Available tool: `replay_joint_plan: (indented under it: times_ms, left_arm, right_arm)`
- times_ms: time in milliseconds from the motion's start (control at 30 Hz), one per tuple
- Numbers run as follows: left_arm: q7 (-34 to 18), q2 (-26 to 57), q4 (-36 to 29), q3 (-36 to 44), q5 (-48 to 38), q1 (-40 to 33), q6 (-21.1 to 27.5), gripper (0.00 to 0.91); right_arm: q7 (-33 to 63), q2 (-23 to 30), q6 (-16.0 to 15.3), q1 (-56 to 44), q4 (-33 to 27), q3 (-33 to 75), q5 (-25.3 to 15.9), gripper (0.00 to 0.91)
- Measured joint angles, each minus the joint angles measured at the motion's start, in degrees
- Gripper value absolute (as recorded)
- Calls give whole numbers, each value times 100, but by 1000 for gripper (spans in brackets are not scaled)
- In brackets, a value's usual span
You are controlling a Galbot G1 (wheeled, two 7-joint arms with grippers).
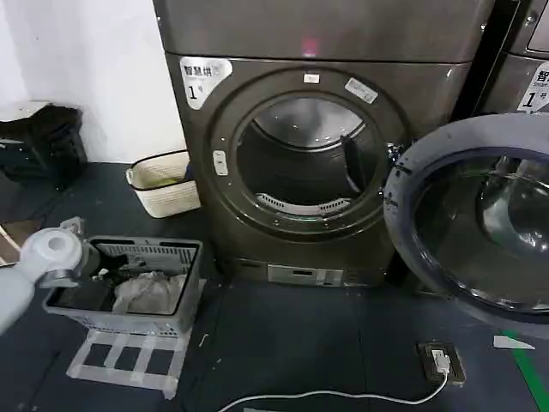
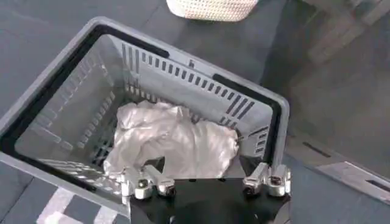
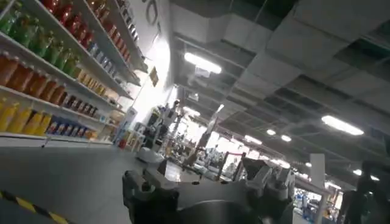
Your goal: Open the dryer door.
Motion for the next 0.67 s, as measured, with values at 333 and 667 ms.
replay_joint_plan:
  times_ms: [333,667]
  left_arm:
    - [-1,37,18,0,-51,-3,0,907]
    - [-12,107,4,-20,-128,-3,0,907]
  right_arm:
    - [-12,2,30,4,-30,11,-24,907]
    - [-14,-8,37,10,-36,10,-26,907]
